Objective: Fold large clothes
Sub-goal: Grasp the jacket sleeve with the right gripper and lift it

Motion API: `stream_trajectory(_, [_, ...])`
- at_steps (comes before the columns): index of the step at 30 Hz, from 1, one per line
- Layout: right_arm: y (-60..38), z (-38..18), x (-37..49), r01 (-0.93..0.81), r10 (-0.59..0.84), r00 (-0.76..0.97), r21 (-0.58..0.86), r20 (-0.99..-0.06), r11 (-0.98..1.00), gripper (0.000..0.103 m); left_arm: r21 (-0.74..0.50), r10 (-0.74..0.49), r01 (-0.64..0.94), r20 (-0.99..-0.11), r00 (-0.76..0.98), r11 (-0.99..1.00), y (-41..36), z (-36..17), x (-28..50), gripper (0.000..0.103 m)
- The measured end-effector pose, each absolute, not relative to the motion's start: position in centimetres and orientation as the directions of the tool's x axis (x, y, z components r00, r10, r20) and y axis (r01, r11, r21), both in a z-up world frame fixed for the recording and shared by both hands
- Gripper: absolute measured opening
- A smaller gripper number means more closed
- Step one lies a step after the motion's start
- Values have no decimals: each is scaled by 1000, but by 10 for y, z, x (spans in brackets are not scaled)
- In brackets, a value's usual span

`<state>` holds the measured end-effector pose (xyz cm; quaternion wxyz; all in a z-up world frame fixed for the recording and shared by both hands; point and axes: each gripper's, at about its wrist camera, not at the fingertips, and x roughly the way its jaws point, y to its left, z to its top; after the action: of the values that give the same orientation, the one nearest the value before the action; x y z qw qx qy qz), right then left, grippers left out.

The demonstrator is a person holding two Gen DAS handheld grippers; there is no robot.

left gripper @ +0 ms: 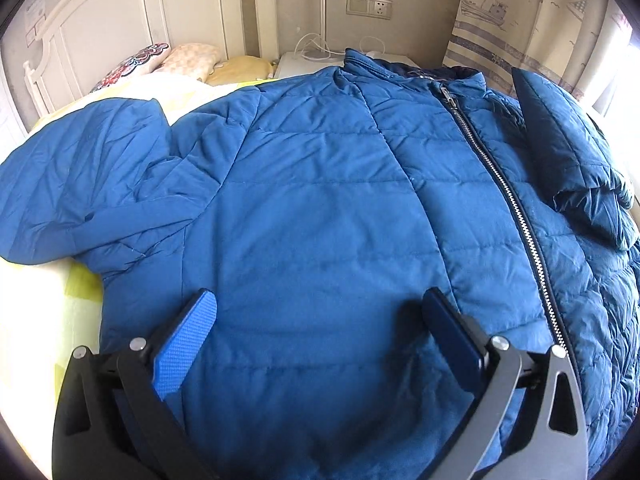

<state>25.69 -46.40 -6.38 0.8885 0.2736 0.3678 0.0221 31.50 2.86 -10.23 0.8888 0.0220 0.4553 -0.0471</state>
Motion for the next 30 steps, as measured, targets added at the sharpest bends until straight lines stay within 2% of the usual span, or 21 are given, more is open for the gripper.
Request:
stream_trajectory(3, [-511,-95,284,249,366,703,693,-610,676,70,-3,-64,105,-812,581,995,28,-102,315,101])
stream_trajectory(6, [-519,-108,310,261,408,689,730,-600,632,70,-4,-64,105,-812,581,994,28,-102,315,101])
stream_trajectory(7, [-516,-108,316,260,404,685,721,-606,642,64,-4,-64,105,-812,580,994,28,-102,315,101])
stream_trajectory(8, [-514,-102,320,266,363,700,696,-615,667,44,-4,-64,105,-812,580,994,28,-102,315,101])
stream_trajectory(10, [-490,-78,322,214,301,757,655,-580,725,31,-5,-66,106,-812,581,994,29,-102,315,101])
stream_trajectory(13, [-425,-23,314,73,238,824,512,-515,856,28,-28,-84,103,-806,587,994,32,-101,314,101])
stream_trajectory(15, [-381,5,321,-64,299,823,443,-484,894,28,-79,-124,103,-795,593,992,38,-99,313,101])
stream_trajectory(18, [-293,32,334,-305,448,750,345,-487,887,35,-148,-179,102,-779,601,984,47,-97,313,101])
stream_trajectory(20, [-242,38,336,-463,589,637,365,-498,808,60,-160,-189,102,-774,604,982,48,-96,313,101])
stream_trajectory(21, [-231,39,336,-490,618,612,377,-493,786,80,-164,-192,102,-773,605,981,48,-96,312,101])
stream_trajectory(25, [-239,42,318,-508,599,650,319,-466,800,82,-194,-216,103,-763,609,976,52,-96,312,101])
stream_trajectory(27, [-256,36,310,-420,486,719,246,-497,874,82,-217,-235,106,-755,612,970,55,-95,313,101])
stream_trajectory(30, [-319,6,303,-187,241,766,152,-596,971,82,-272,-278,106,-738,615,956,63,-94,313,101])
